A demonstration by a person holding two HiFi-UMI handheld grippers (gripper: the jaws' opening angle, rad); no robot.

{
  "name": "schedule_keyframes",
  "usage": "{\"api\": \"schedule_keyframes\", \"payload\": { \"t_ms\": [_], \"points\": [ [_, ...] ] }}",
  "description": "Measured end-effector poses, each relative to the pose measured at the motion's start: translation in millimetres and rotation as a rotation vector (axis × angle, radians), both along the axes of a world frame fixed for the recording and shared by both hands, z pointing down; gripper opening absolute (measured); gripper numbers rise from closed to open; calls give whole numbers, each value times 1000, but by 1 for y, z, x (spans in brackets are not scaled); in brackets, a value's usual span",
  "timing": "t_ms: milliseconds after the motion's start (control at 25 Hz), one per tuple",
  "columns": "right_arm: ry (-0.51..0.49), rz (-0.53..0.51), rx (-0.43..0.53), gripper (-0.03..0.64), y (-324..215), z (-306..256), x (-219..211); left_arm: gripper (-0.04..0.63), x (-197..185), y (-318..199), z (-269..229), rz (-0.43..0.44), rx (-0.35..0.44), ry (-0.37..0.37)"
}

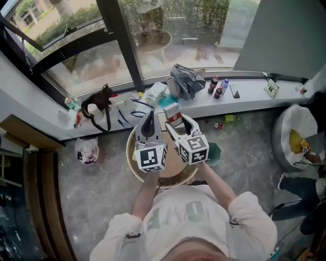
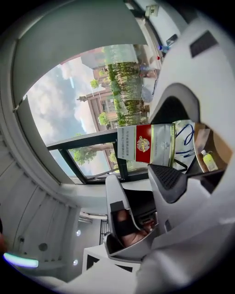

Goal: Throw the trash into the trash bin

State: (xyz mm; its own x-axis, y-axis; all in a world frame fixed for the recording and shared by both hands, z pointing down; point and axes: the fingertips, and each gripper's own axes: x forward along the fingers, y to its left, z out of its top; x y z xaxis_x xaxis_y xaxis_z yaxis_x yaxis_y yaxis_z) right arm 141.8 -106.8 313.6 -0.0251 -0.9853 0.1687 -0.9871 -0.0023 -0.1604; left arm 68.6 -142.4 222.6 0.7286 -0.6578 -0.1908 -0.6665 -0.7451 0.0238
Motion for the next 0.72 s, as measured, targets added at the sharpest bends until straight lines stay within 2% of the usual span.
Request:
{"api": "schedule_keyframes", "payload": {
  "t_ms": [120, 200, 360, 520, 720],
  "points": [
    [5, 31, 16, 279, 9, -4, 9, 11, 9, 11, -15, 26, 51, 29],
    [18, 43, 19, 279, 12, -5, 15, 11, 14, 13, -18, 36, 58, 29],
    [26, 80, 32, 279, 16, -12, 31, 11, 26, 13, -13, 57, 40, 6],
    [0, 159, 39, 279, 23, -10, 63, 11, 57, 20, 8, 133, 6, -47],
    [-48, 317, -54, 279, 54, 32, 128, 11, 114, 39, 39, 261, -60, -94]
  ]
}}
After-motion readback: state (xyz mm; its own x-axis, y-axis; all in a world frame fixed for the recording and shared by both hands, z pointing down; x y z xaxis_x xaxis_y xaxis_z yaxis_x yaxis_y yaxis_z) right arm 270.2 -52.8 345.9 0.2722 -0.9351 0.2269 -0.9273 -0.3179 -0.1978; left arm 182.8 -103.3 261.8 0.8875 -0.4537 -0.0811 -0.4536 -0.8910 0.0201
